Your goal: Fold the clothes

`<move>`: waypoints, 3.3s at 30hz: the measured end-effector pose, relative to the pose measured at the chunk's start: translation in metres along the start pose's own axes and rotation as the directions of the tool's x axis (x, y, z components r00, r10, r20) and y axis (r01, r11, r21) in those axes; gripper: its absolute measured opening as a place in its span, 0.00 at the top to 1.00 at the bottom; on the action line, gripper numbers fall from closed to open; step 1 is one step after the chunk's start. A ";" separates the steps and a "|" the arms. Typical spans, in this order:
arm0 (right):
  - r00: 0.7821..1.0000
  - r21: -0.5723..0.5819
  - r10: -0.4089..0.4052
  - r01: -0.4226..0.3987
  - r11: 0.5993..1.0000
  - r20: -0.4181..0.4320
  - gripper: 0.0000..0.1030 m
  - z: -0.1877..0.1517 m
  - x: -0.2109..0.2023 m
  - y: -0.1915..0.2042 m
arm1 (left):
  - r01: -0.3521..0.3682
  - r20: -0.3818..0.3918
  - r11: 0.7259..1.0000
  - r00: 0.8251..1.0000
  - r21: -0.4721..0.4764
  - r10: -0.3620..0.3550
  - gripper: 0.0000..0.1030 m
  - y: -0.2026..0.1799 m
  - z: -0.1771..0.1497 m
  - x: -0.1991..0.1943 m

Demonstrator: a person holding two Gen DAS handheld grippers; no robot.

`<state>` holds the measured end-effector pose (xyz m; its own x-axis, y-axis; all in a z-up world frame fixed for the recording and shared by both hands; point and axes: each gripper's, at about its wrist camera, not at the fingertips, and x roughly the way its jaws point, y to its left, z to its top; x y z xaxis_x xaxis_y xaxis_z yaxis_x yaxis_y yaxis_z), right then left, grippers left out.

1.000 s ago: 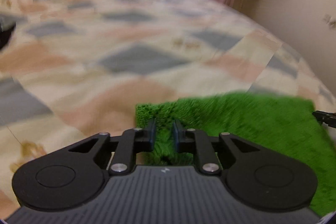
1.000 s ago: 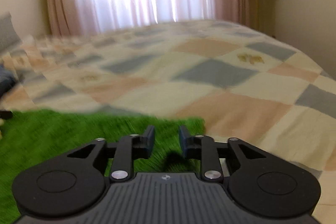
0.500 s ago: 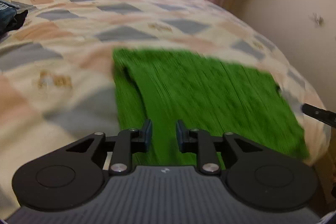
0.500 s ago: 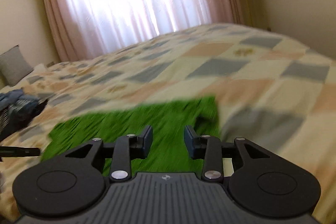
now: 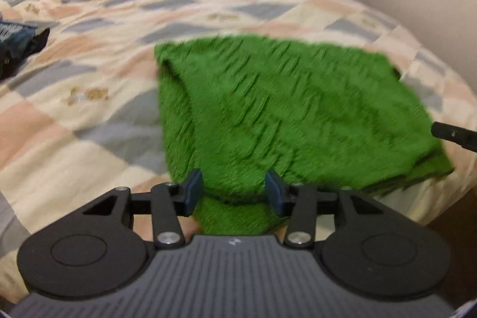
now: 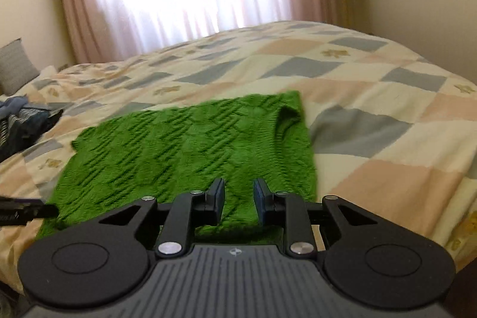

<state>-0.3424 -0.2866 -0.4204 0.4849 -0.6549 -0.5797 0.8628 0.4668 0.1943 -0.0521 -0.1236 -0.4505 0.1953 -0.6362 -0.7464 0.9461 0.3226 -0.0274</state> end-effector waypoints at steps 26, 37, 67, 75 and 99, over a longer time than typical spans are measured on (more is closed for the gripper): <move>0.999 0.086 -0.030 0.034 0.996 -0.042 0.11 -0.013 -0.073 0.028 | -0.057 0.071 0.998 0.996 0.024 0.055 0.25 -0.031 -0.005 -0.107; 0.999 0.000 -0.031 0.030 1.000 0.028 0.02 -0.004 -0.100 0.054 | -0.064 0.077 0.998 0.995 0.029 0.061 0.19 -0.028 -0.015 -0.121; 0.991 0.039 -0.068 0.073 0.997 -0.119 0.02 -0.025 -0.045 0.028 | 0.116 0.000 0.979 0.993 -0.168 -0.117 0.10 0.025 -0.017 -0.060; 0.993 0.022 -0.081 0.083 0.996 -0.081 0.02 -0.023 -0.026 0.022 | 0.321 0.056 0.815 0.940 -0.482 -0.337 0.10 0.090 -0.014 -0.010; 0.997 -0.006 -0.053 0.053 0.999 0.057 0.26 0.009 0.020 0.005 | 0.491 0.166 0.691 0.859 -0.531 -0.484 0.20 0.112 0.034 0.092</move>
<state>-0.3267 -0.3028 -0.4241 0.4461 -0.7111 -0.5434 0.8864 0.4350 0.1584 0.0807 -0.1697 -0.4992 -0.2471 -0.8192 -0.5176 0.6125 0.2819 -0.7385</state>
